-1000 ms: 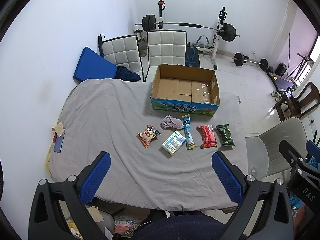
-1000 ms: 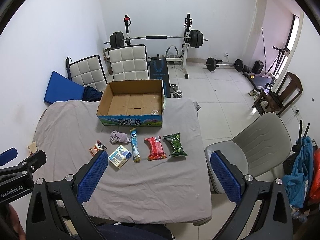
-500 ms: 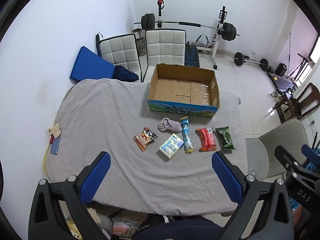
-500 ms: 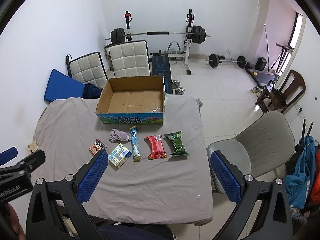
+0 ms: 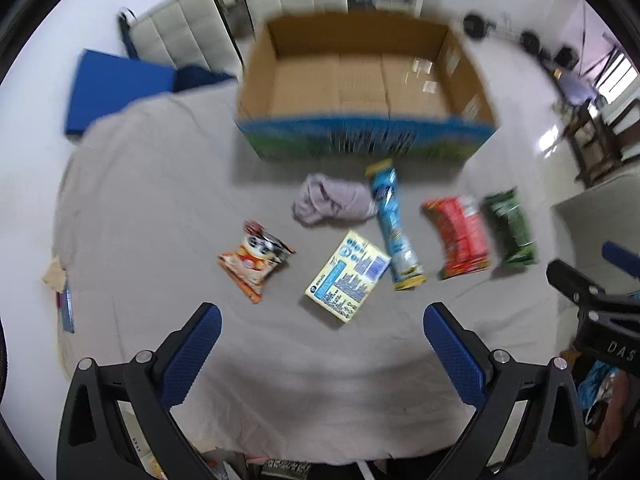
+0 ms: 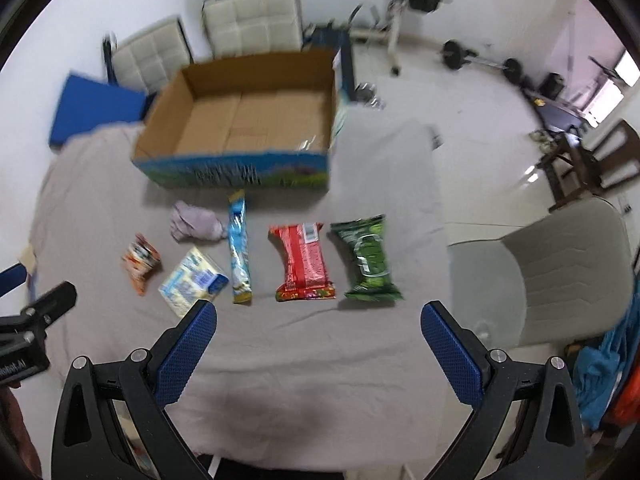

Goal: Organize soft objects
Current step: 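Grasp the yellow milk carton with left tool while right tool grasps red snack bag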

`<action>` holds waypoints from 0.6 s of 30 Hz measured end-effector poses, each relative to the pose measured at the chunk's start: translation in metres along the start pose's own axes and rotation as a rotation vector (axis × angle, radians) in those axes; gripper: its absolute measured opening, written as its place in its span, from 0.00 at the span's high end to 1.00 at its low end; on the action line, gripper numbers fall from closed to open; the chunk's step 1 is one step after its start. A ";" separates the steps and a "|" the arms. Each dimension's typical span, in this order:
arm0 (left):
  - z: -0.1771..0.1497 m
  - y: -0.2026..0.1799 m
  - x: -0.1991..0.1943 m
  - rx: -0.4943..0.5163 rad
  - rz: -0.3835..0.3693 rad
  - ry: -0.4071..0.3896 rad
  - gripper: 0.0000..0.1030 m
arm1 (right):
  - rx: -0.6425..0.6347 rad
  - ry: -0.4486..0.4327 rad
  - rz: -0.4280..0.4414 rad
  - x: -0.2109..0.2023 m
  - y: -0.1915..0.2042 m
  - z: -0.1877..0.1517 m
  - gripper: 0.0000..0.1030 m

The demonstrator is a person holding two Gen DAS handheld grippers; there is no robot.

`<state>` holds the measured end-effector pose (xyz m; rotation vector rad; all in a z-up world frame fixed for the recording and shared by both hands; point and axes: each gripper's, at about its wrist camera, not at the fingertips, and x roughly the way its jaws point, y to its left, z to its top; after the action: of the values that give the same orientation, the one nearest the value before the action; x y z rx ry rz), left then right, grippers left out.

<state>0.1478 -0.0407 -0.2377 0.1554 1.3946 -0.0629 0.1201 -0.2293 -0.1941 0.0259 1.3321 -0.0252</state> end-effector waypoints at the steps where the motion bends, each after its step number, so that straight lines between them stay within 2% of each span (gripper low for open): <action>1: 0.003 -0.004 0.017 0.012 -0.007 0.022 0.00 | -0.008 0.031 0.013 0.024 0.002 0.007 0.00; 7: 0.014 -0.028 0.115 0.097 -0.036 0.174 0.00 | -0.004 0.166 0.016 0.140 0.009 0.034 0.02; 12: 0.017 -0.035 0.163 0.116 -0.034 0.244 0.01 | 0.013 0.249 0.035 0.194 0.008 0.041 0.04; 17: 0.014 -0.039 0.183 0.124 -0.050 0.271 0.23 | 0.014 0.301 0.040 0.228 0.008 0.039 0.08; 18: 0.012 -0.041 0.184 0.127 -0.047 0.271 0.24 | 0.018 0.314 0.047 0.234 0.007 0.038 0.09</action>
<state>0.1865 -0.0739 -0.4197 0.2437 1.6660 -0.1756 0.2122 -0.2244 -0.4126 0.0789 1.6448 0.0076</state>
